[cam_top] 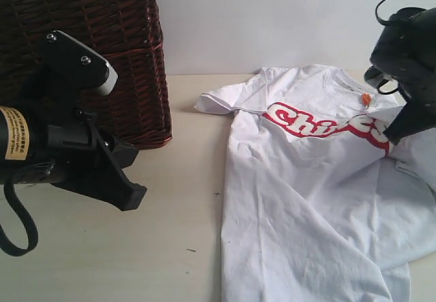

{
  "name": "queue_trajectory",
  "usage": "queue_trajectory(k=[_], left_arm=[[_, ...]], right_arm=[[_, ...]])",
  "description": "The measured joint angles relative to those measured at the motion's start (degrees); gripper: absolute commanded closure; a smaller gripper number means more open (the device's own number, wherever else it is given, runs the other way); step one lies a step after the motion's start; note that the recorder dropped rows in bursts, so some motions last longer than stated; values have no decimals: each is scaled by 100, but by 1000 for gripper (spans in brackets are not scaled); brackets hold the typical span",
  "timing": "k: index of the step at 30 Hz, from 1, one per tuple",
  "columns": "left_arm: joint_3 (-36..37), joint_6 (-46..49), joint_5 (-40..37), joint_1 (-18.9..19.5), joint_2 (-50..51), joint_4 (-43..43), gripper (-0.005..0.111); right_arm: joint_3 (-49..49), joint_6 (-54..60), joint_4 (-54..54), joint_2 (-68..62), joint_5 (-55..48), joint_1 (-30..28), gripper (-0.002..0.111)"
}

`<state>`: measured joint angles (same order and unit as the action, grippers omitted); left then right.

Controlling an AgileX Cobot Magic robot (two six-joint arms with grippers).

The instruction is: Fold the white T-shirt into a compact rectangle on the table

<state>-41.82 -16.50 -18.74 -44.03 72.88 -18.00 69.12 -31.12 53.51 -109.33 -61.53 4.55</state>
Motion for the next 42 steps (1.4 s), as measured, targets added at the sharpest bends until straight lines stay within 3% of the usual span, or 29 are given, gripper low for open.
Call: queue_trajectory(k=[9, 15, 19, 22, 28, 32, 34, 37, 42], left_arm=[[0, 0, 0, 0, 0, 0, 102], [0, 0, 0, 0, 0, 0, 102], [0, 0, 0, 0, 0, 0, 102], [0, 0, 0, 0, 0, 0, 102], [8, 0, 0, 0, 0, 0, 102], [8, 0, 0, 0, 0, 0, 102], [8, 0, 0, 0, 0, 0, 102], [8, 0, 0, 0, 0, 0, 102], [8, 0, 0, 0, 0, 0, 102]], right_arm=[[0, -473, 416, 169, -113, -1344, 107], [0, -774, 334, 179, 115, -1968, 85], [0, -764, 141, 179, 325, -2036, 72], [78, -672, -176, 179, 441, -2036, 68], [652, 826, -2113, 202, 695, -1964, 74], [690, 2530, -3823, 189, 1069, -1717, 97], [690, 3053, -4144, 118, 1136, -1563, 108], [690, 3051, -3860, -140, 1165, -1438, 108], [690, 1710, -1959, -712, 1224, -1445, 108]])
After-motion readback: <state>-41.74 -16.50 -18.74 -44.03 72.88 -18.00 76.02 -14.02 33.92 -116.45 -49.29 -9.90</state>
